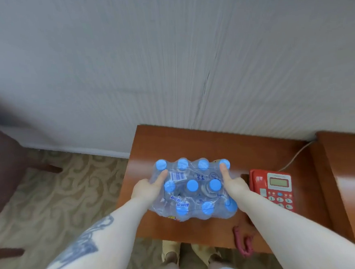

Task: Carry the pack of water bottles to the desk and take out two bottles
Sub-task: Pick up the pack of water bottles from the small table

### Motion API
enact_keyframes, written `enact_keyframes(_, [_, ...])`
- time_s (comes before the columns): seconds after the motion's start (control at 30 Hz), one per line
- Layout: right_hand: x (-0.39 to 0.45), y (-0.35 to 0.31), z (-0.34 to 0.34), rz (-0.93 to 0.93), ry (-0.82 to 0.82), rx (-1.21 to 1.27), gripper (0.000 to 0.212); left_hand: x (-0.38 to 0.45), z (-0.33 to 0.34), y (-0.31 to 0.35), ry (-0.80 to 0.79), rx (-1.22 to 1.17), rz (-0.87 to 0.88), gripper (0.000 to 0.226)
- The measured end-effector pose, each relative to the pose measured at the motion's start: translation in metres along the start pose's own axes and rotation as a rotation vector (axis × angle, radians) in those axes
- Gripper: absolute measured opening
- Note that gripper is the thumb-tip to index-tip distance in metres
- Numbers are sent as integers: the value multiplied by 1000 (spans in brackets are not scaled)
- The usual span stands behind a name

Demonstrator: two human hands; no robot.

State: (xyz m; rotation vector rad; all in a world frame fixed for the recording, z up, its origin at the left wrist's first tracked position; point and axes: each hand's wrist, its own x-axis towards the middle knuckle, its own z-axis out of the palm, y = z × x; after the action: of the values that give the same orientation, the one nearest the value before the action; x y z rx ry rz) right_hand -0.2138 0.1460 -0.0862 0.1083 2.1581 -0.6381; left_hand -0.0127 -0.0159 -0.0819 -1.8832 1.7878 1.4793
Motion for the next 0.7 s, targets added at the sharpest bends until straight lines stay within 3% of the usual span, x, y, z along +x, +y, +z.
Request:
enact_keyframes(0.13, [0, 3, 5, -92, -24, -119, 110, -39, 8, -28, 105, -100, -159, 88])
enact_keyframes(0.37, [-24, 17, 35, -315, -170, -330, 73, -125, 28, -102, 339, -418, -432, 94])
enact_keyframes(0.6, [-91, 41, 94, -553, -393, -740, 90, -229, 64, -192, 593, -810, -732, 87])
enact_keyframes(0.7, [-132, 62, 128, -660, -516, -880, 88, -277, 88, -230, 738, -1026, -850, 82])
